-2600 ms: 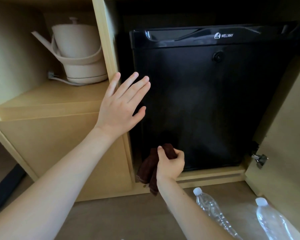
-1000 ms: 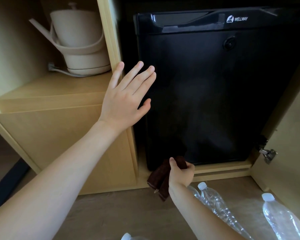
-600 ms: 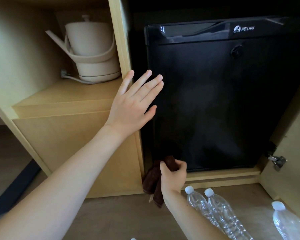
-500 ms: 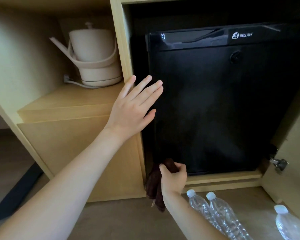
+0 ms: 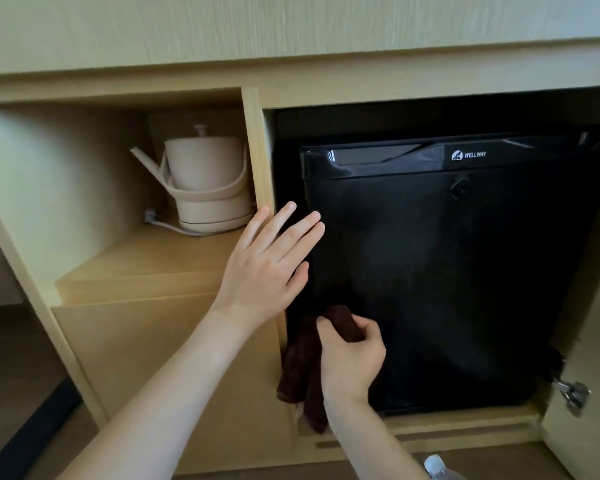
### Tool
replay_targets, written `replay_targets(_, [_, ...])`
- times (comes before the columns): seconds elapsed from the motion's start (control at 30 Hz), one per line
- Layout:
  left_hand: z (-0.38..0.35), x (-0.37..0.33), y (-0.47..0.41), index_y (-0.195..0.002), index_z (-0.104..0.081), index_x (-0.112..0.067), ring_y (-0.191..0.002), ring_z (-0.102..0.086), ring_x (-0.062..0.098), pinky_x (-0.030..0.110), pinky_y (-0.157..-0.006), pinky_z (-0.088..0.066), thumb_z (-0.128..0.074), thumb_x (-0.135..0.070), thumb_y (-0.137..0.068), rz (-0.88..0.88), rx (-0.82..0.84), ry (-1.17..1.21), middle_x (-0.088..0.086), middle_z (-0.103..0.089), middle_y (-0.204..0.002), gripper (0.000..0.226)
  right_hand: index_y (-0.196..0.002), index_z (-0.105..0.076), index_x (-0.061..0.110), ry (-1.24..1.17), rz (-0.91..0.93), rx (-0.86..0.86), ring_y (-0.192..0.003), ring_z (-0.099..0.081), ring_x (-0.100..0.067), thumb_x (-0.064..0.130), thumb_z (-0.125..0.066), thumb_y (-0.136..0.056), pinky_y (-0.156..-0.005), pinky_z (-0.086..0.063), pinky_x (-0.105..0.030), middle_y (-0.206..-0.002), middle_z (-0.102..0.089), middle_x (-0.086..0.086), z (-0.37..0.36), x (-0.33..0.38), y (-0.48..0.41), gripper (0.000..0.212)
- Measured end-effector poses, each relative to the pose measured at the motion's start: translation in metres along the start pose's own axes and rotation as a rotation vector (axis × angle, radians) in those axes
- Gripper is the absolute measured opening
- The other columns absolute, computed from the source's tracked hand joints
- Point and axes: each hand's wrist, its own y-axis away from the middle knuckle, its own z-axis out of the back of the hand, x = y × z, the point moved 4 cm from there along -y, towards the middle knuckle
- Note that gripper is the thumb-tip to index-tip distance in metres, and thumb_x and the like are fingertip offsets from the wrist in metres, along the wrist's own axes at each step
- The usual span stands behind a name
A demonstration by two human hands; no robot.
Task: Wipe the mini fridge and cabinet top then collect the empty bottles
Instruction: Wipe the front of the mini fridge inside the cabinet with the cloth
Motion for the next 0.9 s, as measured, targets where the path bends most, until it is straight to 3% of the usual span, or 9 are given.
replay_targets(0.13, [0.009,0.007,-0.016,-0.142,-0.054,-0.014,-0.143,-0.037,0.027,0.044,-0.123,-0.016,-0.057,-0.018,-0.095,0.054,-0.037,0.000,0.002,-0.050,-0.149,0.047,-0.092,-0.065,0.023,-0.017,0.101,0.025,-0.087,-0.068,-0.013,0.016,-0.082,-0.076,-0.079,-0.058,-0.032,-0.095,-0.070,0.000,-0.006,0.040,-0.011,0.025])
replay_targets(0.27, [0.009,0.009,-0.019,-0.142,-0.054,-0.016,-0.144,-0.036,0.026,0.044,-0.123,-0.016,-0.055,-0.019,-0.096,0.059,-0.015,0.004,0.002,-0.048,-0.150,0.046,-0.092,-0.065,0.023,0.031,0.041,-0.017,-0.085,-0.068,-0.014,0.017,-0.083,-0.076,-0.081,-0.059,-0.037,-0.095,-0.069,-0.001,-0.001,0.032,-0.007,0.024])
replay_targets(0.37, [0.009,0.009,-0.019,-0.143,-0.053,-0.016,-0.144,-0.036,0.025,0.044,-0.123,-0.018,-0.054,-0.018,-0.096,0.070,-0.016,0.000,0.001,-0.048,-0.150,0.047,-0.091,-0.065,0.022,0.003,0.009,-0.036,-0.080,-0.068,-0.013,0.012,-0.081,-0.078,-0.068,-0.056,-0.026,-0.089,-0.070,0.000,-0.002,0.037,-0.005,0.023])
replay_targets(0.5, [0.011,0.009,-0.027,-0.143,-0.053,-0.014,-0.143,-0.038,0.025,0.044,-0.122,-0.021,-0.053,-0.017,-0.096,0.091,-0.032,0.016,0.002,-0.051,-0.148,0.047,-0.091,-0.065,0.024,-0.014,0.104,0.046,-0.073,-0.066,-0.005,0.012,-0.080,-0.077,-0.054,-0.047,-0.010,-0.084,-0.067,0.007,-0.021,0.085,-0.008,0.024])
replay_targets(0.57, [0.011,0.010,-0.030,-0.142,-0.054,-0.014,-0.142,-0.040,0.025,0.044,-0.122,-0.022,-0.053,-0.012,-0.095,0.091,-0.037,0.018,0.003,-0.054,-0.145,0.047,-0.092,-0.064,0.024,-0.028,0.121,0.083,-0.072,-0.065,-0.005,0.014,-0.080,-0.077,-0.050,-0.045,-0.007,-0.085,-0.067,0.007,-0.028,0.099,-0.012,0.024])
replay_targets(0.7, [0.012,0.012,-0.031,-0.140,-0.056,-0.013,-0.138,-0.044,0.024,0.042,-0.122,-0.023,-0.053,-0.006,-0.092,0.085,-0.039,0.026,0.003,-0.056,-0.142,0.048,-0.092,-0.062,0.027,-0.013,0.125,0.053,-0.082,-0.065,-0.009,0.017,-0.080,-0.077,-0.061,-0.049,-0.016,-0.097,-0.066,0.001,-0.026,0.089,-0.006,0.025])
replay_targets(0.9, [0.024,0.017,-0.045,-0.145,-0.050,-0.014,-0.142,-0.038,0.024,0.039,-0.123,-0.018,-0.051,-0.011,-0.094,0.119,-0.063,0.049,0.003,-0.049,-0.149,0.050,-0.090,-0.061,0.023,-0.002,0.147,0.034,-0.079,-0.065,-0.012,0.015,-0.078,-0.074,-0.060,-0.047,-0.019,-0.098,-0.066,-0.003,-0.034,0.108,-0.009,0.024])
